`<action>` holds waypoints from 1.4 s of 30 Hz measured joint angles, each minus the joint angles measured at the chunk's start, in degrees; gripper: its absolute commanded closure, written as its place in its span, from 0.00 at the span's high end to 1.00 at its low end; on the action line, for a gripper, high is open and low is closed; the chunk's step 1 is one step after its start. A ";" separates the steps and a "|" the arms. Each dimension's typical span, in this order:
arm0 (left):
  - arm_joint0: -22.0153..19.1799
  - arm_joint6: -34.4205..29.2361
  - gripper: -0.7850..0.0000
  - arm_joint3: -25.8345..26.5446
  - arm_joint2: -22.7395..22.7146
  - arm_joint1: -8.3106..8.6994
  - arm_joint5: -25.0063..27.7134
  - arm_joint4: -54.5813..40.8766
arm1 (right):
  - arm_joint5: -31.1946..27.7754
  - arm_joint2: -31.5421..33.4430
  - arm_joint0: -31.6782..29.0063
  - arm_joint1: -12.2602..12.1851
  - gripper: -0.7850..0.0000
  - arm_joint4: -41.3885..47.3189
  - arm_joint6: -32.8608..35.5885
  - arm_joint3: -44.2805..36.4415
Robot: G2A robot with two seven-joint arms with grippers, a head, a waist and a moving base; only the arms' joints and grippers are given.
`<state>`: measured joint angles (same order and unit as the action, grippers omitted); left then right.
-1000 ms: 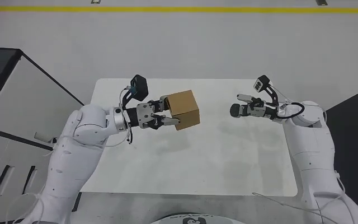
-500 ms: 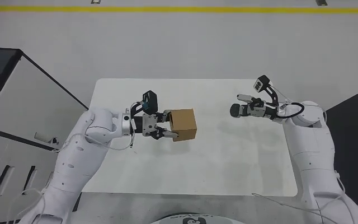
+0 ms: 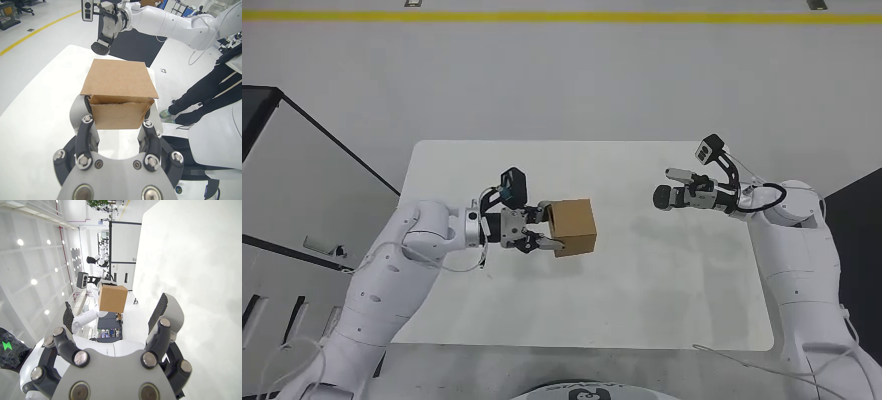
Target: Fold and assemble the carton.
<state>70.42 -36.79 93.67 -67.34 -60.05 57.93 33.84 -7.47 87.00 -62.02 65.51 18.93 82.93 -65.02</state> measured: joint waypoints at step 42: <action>-15.69 47.07 0.00 -25.82 24.06 -2.13 0.07 40.56 | 0.00 0.00 0.00 0.00 1.00 0.00 0.00 0.00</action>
<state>54.73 10.28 67.84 -43.28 -62.18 58.00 74.40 -7.47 87.00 -62.02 65.51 18.93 82.93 -65.02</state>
